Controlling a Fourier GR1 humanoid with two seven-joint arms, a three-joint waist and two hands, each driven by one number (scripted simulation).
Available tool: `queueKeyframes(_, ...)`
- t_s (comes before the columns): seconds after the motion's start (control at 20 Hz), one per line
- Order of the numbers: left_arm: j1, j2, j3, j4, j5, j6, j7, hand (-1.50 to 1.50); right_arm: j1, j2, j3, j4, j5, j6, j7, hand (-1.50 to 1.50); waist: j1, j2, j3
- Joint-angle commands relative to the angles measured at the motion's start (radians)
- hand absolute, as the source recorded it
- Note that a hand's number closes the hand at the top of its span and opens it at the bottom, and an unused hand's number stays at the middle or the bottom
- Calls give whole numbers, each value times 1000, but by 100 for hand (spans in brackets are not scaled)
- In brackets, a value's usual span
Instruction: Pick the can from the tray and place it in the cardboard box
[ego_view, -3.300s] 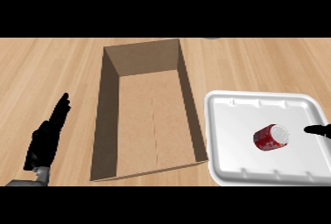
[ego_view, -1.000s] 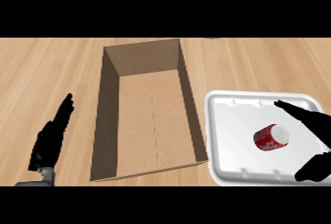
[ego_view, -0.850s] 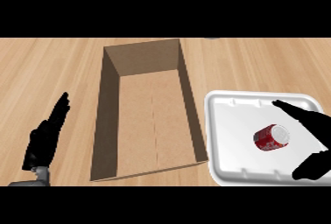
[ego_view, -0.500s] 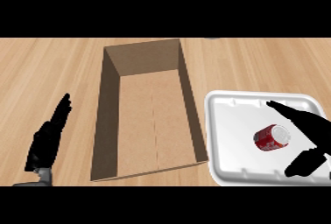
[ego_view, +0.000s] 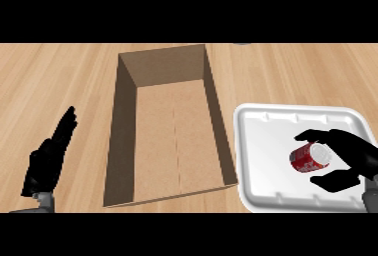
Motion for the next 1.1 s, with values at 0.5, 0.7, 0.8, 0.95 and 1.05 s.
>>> queueKeyframes(0.5, 4, -27, 1, -2, -15, -19, 8, 0, -13, 14, -26, -13, 199, -267, -154, 150, 0, 0, 0)
queueKeyframes(0.7, 15, -37, 7, 13, -34, 24, 0, 0, 199, 182, 62, -221, 383, -374, 242, 150, -46, -12, -3)
queueKeyframes(0.8, 38, -20, 23, -8, -22, 13, 21, 0, 287, 252, 100, -249, 468, -428, 356, 150, -68, -23, -5)
queueKeyframes(0.95, 28, 0, 30, -7, -15, -6, -8, 0, 381, 328, 237, -376, 645, -478, 501, 150, -45, -14, -4)
queueKeyframes(1.05, 8, -11, 36, 31, 1, -11, 2, 0, 433, 368, 344, -465, 761, -490, 584, 150, -46, -11, -4)
